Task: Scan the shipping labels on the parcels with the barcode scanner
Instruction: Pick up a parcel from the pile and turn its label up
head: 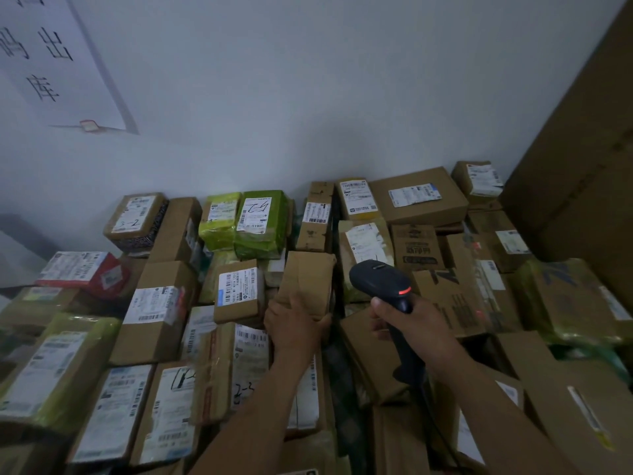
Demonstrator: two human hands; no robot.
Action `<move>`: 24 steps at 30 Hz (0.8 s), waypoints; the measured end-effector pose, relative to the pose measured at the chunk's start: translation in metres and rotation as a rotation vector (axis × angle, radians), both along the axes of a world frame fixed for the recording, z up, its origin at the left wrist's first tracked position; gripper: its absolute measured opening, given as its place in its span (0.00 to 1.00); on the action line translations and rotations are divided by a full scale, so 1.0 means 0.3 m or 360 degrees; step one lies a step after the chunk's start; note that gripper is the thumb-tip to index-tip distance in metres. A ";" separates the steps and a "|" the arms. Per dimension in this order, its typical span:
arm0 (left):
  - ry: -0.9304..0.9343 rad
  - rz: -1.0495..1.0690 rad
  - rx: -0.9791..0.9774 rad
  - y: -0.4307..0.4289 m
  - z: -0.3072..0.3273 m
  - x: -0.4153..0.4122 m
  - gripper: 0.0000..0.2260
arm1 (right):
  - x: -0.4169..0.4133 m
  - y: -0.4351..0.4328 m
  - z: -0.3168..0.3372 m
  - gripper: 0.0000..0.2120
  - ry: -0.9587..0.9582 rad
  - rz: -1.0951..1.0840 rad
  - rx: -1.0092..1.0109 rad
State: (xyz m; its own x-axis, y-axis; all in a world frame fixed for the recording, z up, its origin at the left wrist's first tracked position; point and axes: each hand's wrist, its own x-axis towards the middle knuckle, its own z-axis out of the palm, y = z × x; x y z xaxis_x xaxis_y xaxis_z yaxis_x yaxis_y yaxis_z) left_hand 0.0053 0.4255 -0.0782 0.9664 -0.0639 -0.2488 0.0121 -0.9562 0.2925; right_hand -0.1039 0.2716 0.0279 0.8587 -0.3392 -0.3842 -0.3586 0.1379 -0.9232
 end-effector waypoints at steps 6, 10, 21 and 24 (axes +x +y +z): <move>-0.0154 -0.0321 0.0065 0.066 0.038 0.005 0.26 | -0.017 0.030 0.026 0.02 0.0002 0.0088 -0.0024; -0.0488 -0.0351 0.0086 0.160 0.099 -0.052 0.22 | -0.026 0.071 0.044 0.03 0.0008 0.0118 -0.0061; -0.0244 0.0334 -0.0264 0.475 0.074 -0.236 0.38 | -0.096 0.174 0.047 0.04 -0.0099 0.0335 -0.0228; -0.0188 0.0205 -0.0539 0.517 0.072 -0.237 0.40 | -0.113 0.193 0.037 0.03 -0.0090 0.0367 -0.0220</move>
